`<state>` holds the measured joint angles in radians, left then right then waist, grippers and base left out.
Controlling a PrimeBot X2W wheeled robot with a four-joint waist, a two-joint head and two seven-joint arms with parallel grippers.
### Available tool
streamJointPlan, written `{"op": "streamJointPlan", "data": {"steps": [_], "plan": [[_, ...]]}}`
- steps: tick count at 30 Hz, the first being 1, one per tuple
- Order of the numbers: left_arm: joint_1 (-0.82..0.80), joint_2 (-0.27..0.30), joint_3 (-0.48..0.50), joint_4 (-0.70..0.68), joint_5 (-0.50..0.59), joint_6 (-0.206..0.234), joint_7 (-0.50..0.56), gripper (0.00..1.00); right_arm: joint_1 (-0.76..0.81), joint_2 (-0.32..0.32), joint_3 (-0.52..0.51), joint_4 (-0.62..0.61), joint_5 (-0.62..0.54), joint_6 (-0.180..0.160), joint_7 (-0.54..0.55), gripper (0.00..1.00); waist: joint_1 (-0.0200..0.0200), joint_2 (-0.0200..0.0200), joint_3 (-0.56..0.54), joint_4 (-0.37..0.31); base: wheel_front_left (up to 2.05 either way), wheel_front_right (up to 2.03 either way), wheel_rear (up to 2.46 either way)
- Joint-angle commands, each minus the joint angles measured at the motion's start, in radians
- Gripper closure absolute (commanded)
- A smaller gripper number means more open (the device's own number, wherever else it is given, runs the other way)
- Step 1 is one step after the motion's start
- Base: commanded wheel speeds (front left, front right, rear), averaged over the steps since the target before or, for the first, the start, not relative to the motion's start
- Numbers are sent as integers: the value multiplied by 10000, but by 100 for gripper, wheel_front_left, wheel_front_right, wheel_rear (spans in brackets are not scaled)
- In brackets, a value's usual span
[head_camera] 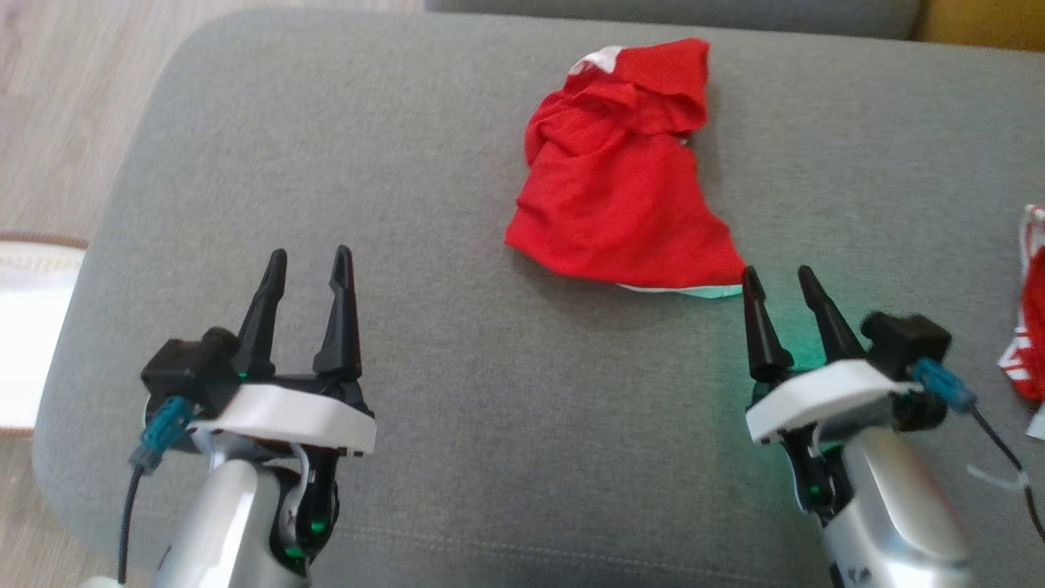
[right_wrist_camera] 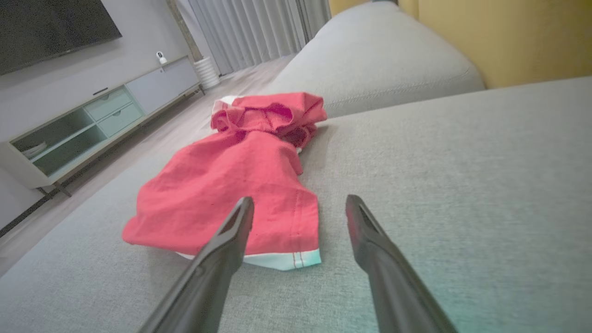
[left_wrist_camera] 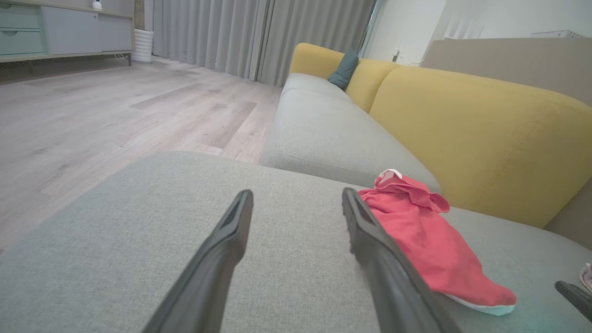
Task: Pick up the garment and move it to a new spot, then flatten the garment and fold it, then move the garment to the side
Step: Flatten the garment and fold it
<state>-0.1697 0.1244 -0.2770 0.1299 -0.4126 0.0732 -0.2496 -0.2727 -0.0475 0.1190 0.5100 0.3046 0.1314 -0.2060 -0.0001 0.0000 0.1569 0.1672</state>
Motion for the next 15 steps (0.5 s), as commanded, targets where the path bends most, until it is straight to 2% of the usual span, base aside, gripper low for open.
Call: {"op": "streamJointPlan", "data": {"steps": [1,15], "plan": [[-518,27,398,-269,202,-89,-121,0,-573,-28,321,163,128,-7,55,0,1,0,233,196,0,0,0],[-768,-416,658,60,612,-506,-122,0,-2507,-28,590,3335,470,-7,6,0,1,0,859,735,0,0,0]]}}
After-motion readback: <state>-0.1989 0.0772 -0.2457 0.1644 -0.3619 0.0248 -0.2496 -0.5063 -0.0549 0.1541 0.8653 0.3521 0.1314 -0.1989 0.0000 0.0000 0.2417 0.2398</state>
